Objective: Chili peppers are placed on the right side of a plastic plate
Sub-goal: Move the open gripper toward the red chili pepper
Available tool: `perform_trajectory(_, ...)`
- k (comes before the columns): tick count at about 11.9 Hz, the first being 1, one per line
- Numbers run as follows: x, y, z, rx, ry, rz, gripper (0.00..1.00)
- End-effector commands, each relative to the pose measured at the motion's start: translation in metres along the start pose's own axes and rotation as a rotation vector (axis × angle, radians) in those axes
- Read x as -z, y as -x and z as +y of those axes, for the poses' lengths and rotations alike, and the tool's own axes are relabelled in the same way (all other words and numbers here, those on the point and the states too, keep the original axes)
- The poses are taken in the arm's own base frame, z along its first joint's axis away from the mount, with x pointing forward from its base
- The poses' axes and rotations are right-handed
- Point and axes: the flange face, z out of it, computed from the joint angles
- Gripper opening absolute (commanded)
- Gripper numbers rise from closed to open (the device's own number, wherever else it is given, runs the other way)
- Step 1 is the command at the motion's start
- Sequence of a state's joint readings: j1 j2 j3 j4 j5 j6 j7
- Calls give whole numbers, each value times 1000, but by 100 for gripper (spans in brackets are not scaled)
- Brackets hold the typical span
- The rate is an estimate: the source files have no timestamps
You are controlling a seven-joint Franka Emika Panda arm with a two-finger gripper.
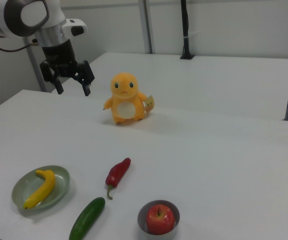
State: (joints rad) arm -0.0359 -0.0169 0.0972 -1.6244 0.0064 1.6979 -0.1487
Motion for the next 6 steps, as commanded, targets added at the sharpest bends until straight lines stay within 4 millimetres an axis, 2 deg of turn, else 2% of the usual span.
perform_trajectory(1, -3, 3, -2, 24, 1, -23, 100)
perform_trajectory(6, -13, -1, -6, 33, -2, -37, 100)
